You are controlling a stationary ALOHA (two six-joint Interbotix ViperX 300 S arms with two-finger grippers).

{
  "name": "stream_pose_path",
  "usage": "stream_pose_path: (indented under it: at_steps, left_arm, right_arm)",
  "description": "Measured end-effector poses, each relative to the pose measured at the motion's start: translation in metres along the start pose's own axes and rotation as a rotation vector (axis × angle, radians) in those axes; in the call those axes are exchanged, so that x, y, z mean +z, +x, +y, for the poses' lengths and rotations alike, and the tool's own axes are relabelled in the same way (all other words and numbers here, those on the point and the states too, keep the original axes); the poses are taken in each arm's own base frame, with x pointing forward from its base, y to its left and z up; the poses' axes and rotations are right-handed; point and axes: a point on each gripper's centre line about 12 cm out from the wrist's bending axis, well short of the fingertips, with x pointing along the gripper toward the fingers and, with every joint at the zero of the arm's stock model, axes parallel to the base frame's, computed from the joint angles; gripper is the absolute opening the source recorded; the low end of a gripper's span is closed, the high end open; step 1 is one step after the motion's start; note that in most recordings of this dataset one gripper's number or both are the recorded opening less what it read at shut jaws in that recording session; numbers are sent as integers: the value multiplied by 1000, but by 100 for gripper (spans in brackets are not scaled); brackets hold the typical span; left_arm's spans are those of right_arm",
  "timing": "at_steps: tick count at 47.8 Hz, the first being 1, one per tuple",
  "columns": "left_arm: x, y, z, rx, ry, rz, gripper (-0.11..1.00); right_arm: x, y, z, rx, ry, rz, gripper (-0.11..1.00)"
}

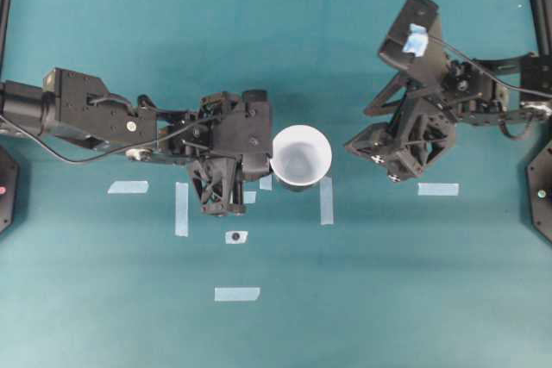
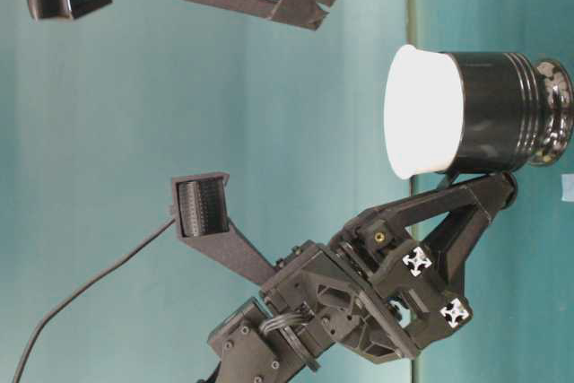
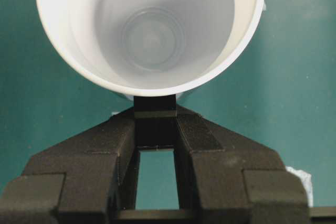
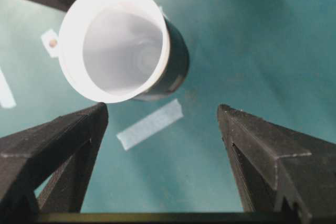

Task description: Holding the cup holder with the left arm, the right arm places the cup into the cup holder.

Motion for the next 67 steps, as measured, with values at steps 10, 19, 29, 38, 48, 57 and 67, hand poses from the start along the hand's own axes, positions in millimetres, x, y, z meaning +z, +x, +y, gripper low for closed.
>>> stream_pose_path:
  at_steps: [10,19,29,38,48,57,67]
  left_arm:
    - [-5,2,0,-1,-3,9,22]
    - [-14,7,-1,-3,-5,34,22]
    - [-13,7,-1,-2,-5,18,22]
    - [-14,8,-1,-2,-3,9,22]
    - [-21,12,-2,-3,-6,21,22]
    - [-20,13,1,2,-9,14,22]
    - [-22,14,1,2,-10,20,22]
  right_arm:
    - [-3,1,-2,6,11,-14,92]
    - [-4,1,-2,7,12,-15,92]
    - [-5,2,-3,6,12,-13,92]
    - [-5,2,-3,6,14,-13,92]
    - [-5,2,-3,6,25,-14,92]
    - [-4,2,-2,13,25,-28,92]
    - [-5,3,-3,13,27,-28,92]
